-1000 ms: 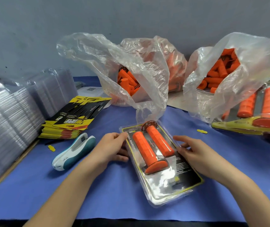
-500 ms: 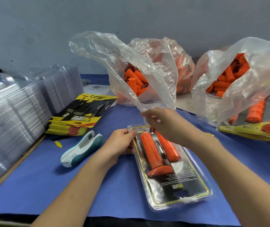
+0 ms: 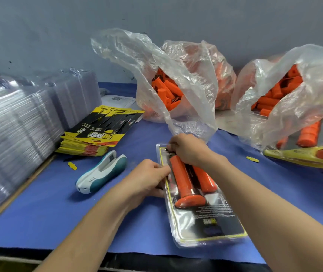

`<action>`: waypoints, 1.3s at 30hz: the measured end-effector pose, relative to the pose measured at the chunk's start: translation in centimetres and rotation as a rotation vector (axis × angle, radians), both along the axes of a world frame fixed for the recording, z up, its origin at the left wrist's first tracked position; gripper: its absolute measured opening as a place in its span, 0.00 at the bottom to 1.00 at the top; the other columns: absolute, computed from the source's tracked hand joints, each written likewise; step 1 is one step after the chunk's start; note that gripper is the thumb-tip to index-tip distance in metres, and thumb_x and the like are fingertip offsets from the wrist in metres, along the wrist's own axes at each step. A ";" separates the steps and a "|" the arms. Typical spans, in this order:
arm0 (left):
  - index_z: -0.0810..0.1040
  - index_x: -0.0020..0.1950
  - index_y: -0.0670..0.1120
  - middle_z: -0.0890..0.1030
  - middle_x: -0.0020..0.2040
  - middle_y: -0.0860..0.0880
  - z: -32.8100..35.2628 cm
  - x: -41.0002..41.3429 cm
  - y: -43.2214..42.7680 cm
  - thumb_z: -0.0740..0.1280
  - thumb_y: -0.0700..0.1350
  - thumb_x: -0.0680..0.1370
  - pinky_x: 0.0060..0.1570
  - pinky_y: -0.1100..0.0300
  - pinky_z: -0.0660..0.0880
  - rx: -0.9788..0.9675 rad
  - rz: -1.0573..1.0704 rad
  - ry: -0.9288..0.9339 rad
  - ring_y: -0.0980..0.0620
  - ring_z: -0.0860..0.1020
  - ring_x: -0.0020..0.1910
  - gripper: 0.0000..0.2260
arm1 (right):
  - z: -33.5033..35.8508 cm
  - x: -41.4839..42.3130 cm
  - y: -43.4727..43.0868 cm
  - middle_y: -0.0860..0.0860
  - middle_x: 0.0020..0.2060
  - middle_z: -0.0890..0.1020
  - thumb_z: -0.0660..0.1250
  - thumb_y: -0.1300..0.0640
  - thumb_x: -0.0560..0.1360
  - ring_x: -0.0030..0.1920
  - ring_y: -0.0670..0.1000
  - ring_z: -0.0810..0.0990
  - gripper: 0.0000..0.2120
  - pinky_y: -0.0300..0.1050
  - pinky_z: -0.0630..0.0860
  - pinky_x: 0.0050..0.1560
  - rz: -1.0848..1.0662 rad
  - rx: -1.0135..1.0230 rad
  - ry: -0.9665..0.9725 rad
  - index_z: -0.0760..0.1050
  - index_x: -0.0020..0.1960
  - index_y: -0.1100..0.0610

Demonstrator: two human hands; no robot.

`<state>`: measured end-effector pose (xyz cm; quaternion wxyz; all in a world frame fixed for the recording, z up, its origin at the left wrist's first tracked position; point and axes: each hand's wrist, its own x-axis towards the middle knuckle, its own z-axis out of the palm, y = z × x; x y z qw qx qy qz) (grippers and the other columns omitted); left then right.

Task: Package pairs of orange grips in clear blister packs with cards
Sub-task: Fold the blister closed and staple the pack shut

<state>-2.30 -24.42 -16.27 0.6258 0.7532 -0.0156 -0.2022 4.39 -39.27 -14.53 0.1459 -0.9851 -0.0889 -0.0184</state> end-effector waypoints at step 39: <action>0.74 0.41 0.37 0.81 0.32 0.44 -0.5 -6.3 0.0 0.62 0.39 0.79 0.27 0.63 0.75 -0.063 -0.145 0.170 0.48 0.81 0.29 0.08 | -3.4 -17.1 -8.8 0.45 0.50 0.76 0.62 0.47 0.81 0.48 0.47 0.77 0.09 0.36 0.71 0.50 0.323 -0.079 -0.359 0.76 0.53 0.51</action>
